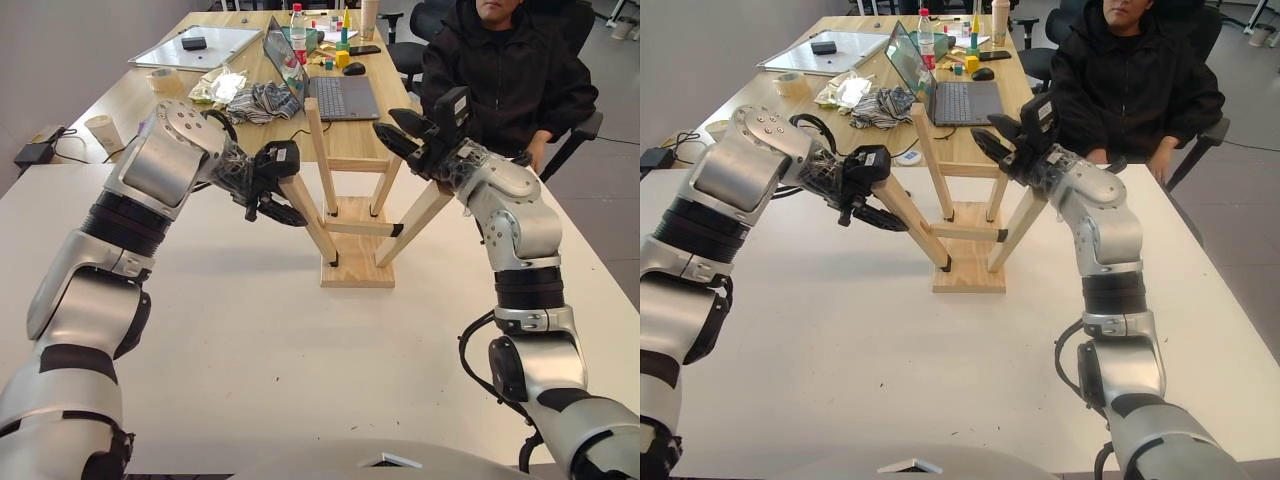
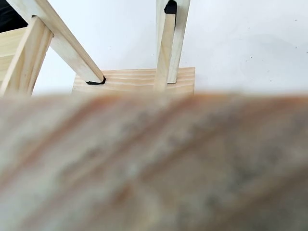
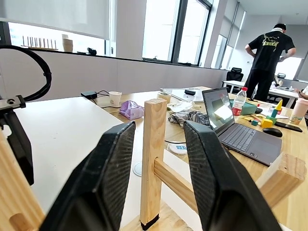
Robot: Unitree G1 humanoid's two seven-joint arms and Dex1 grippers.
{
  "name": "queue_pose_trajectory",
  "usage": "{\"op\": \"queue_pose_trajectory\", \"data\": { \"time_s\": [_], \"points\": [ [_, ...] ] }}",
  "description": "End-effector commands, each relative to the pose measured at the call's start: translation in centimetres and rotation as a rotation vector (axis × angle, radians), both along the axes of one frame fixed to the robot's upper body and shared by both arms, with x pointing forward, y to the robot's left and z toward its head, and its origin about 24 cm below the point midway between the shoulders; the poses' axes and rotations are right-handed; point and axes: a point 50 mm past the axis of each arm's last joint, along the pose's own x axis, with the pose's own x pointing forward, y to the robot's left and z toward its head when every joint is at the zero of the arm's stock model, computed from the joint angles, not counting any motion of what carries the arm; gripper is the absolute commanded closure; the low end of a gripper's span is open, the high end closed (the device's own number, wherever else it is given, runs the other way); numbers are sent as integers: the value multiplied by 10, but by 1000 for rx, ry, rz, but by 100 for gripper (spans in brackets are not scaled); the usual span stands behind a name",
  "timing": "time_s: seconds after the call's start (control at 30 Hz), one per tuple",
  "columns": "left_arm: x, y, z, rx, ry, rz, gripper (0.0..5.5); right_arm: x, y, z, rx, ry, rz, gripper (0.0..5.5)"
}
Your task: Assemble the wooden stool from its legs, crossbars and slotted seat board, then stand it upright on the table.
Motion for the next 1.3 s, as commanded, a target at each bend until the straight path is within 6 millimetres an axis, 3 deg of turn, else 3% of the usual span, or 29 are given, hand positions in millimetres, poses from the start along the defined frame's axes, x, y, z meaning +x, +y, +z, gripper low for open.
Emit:
{"op": "queue_pose_trajectory", "data": {
  "time_s": [0.03, 0.1, 0.2, 0.27, 0.33, 0.43, 0.6, 0.73, 0.77, 0.9, 1.0, 1.13, 1.17, 1.23, 1.3],
  "points": [
    [0, -11, -19, 106, 18, -27, 347, -4, 18, -52, -60, 191, 49, 365],
    [2, -12, -22, 107, 23, -22, 347, -6, 21, -57, -76, 203, 62, 365],
    [4, -16, -29, 107, 38, -14, 399, -8, 23, -63, -89, 222, 76, 365],
    [5, -18, -31, 80, 44, -9, 437, -7, 24, -59, -80, 213, 81, 365],
    [4, -17, -23, -33, 51, 6, 437, -5, 23, -52, -69, 196, 86, 365],
    [11, 6, -1, -221, 13, 146, 437, -3, 21, -49, -75, 188, 83, 365],
    [21, 73, -4, -210, -142, 510, 437, -5, 18, -51, -95, 193, 83, 365],
    [23, 75, -1, -390, -124, 595, 437, -4, 18, -52, -103, 196, 83, 365],
    [24, 75, 3, -435, -140, 616, 458, -4, 17, -52, -105, 196, 85, 365],
    [34, 59, 63, -1009, -227, 616, 549, -4, 16, -54, -111, 201, 81, 365],
    [37, 40, 85, -1326, -167, 586, 549, -3, 16, -55, -115, 202, 81, 365],
    [29, 32, 139, -1717, -59, 451, 549, -3, 17, -55, -116, 203, 88, 365],
    [28, 25, 137, -1693, -24, 426, 549, -3, 18, -56, -116, 204, 89, 365],
    [34, 2, 99, -1503, 58, 465, 549, -4, 17, -58, -116, 208, 88, 365],
    [34, -21, 15, -1107, 176, 562, 549, -5, 16, -60, -117, 214, 85, 365]
  ]
}}
